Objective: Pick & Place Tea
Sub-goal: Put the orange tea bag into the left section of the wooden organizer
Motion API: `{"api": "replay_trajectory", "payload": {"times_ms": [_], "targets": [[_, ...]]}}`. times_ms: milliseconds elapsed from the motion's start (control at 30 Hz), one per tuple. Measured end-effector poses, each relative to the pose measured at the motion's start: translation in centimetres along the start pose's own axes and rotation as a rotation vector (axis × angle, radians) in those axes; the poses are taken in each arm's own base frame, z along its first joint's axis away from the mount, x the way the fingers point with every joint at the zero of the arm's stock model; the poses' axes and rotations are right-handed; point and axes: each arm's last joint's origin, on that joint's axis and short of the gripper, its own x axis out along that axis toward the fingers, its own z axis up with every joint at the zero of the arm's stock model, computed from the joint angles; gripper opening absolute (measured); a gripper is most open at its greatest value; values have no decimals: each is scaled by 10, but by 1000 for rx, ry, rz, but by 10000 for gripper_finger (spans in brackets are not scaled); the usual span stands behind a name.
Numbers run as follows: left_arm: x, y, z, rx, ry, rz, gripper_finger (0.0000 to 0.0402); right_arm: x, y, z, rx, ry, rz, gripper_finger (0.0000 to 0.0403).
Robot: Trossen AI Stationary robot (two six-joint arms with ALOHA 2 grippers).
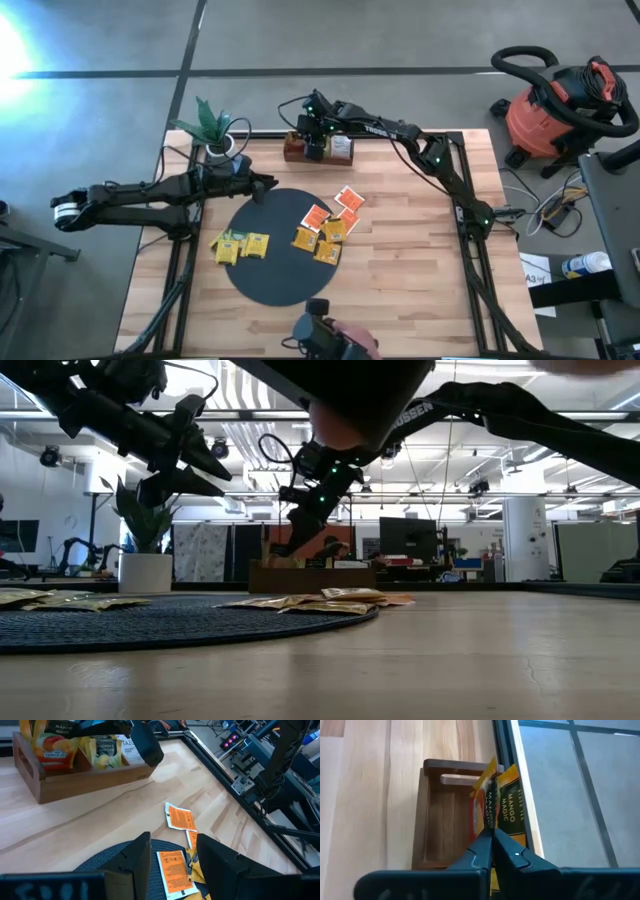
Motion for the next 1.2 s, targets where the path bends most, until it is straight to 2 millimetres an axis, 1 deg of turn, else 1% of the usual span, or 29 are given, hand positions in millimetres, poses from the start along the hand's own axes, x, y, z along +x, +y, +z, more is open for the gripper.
{"api": "replay_trajectory", "payload": {"times_ms": [100, 333, 400, 467, 633, 733, 800, 867, 933, 1000, 1100, 1200], "targets": [[0, 0, 0, -1, 0, 0, 154, 0, 0, 0, 0, -1, 0, 30], [0, 0, 0, -3, 1, 0, 154, 0, 0, 0, 3, -2, 0, 92], [0, 0, 0, -10, 1, 0, 154, -3, 1, 2, 23, -3, 2, 107], [0, 0, 0, -16, 1, 0, 154, -11, 2, 7, 58, -18, -2, 118], [0, 0, 0, -15, 2, -1, 154, -45, 4, 27, 195, -90, -6, 130], [0, -1, -1, -15, 21, -24, 154, -55, 10, 32, 238, -96, 18, 127], [0, -1, -2, -16, 48, -46, 154, -59, 19, 34, 256, -80, 81, 123], [0, 0, -7, -22, 105, -51, 154, -61, 34, 34, 267, -36, 178, 118], [-1, 3, -15, -20, 183, -13, 154, -63, 55, 34, 263, 30, 277, 114], [-3, 7, -24, -23, 268, 44, 154, -63, 79, 36, 239, 96, 340, 111], [-7, 10, -34, -15, 348, 115, 154, -64, 113, 39, 184, 159, 394, 107], [-8, 8, -39, 3, 383, 118, 154, -66, 139, 42, 151, 207, 412, 102]]}}
